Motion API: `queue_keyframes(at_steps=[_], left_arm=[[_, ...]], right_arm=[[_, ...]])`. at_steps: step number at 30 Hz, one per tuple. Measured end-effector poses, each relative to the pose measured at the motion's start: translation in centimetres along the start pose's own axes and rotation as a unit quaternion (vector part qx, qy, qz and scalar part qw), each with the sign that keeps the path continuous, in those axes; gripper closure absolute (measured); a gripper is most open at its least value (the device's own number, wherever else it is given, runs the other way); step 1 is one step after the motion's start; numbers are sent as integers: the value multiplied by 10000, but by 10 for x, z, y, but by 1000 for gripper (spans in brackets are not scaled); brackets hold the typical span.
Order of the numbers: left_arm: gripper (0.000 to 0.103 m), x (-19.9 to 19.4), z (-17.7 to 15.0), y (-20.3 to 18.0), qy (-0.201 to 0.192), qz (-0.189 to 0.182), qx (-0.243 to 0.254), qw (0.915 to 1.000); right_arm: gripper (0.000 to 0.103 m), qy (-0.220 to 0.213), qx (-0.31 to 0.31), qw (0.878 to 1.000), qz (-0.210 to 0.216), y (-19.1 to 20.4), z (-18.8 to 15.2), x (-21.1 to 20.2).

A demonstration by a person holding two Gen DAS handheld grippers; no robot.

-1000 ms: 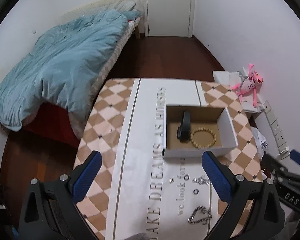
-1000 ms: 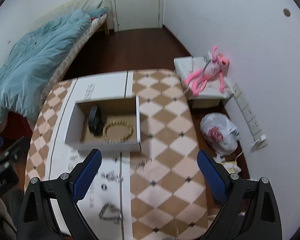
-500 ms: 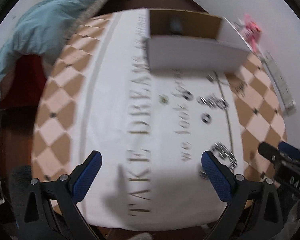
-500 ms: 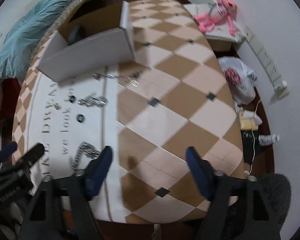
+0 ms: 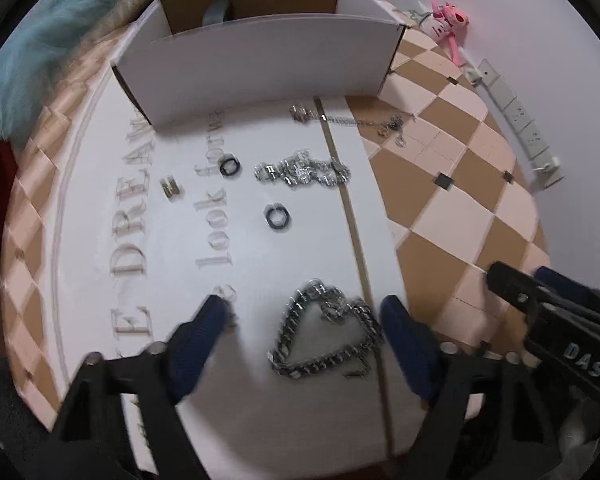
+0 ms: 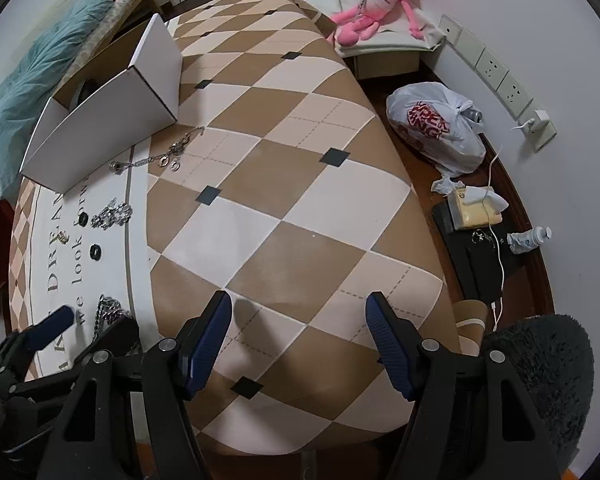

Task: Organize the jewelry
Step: 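Grasp the silver heart-shaped chain with the left tool while the right tool grasps a silver chain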

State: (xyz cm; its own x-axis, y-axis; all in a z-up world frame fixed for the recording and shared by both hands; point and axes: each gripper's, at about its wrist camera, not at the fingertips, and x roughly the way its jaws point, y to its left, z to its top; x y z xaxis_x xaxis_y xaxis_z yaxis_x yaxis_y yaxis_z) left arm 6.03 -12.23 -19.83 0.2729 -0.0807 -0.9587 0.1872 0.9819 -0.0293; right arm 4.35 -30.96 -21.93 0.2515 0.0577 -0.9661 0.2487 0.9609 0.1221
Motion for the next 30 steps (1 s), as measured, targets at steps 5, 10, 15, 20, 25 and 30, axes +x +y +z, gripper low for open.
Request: queue_keyframes(at_steps=[5,10,15,20,25,30], left_arm=[[86,-3,5,12,-168,-127,-62,9998],[87,-15,6,47,-346,-150,-357,9986],[88,-35,5,92,-563,-51,-736,9957],[88,-46,8,125,-702,106,-967,9928],[88,-44,13,139,-747,231,-1118,9907],[88,-36,19,144,-695,259,-1129,9908]], right_arm=[[32,2,33,10000,0,1,4,0],[32,-15,44,9999,122,5,9,-5],[32,-106,-95,9985,522,25,20,-15],[32,-165,-419,9949,904,62,32,-13],[32,-291,-831,9916,944,102,42,0],[33,-375,-1426,9861,766,137,45,16]])
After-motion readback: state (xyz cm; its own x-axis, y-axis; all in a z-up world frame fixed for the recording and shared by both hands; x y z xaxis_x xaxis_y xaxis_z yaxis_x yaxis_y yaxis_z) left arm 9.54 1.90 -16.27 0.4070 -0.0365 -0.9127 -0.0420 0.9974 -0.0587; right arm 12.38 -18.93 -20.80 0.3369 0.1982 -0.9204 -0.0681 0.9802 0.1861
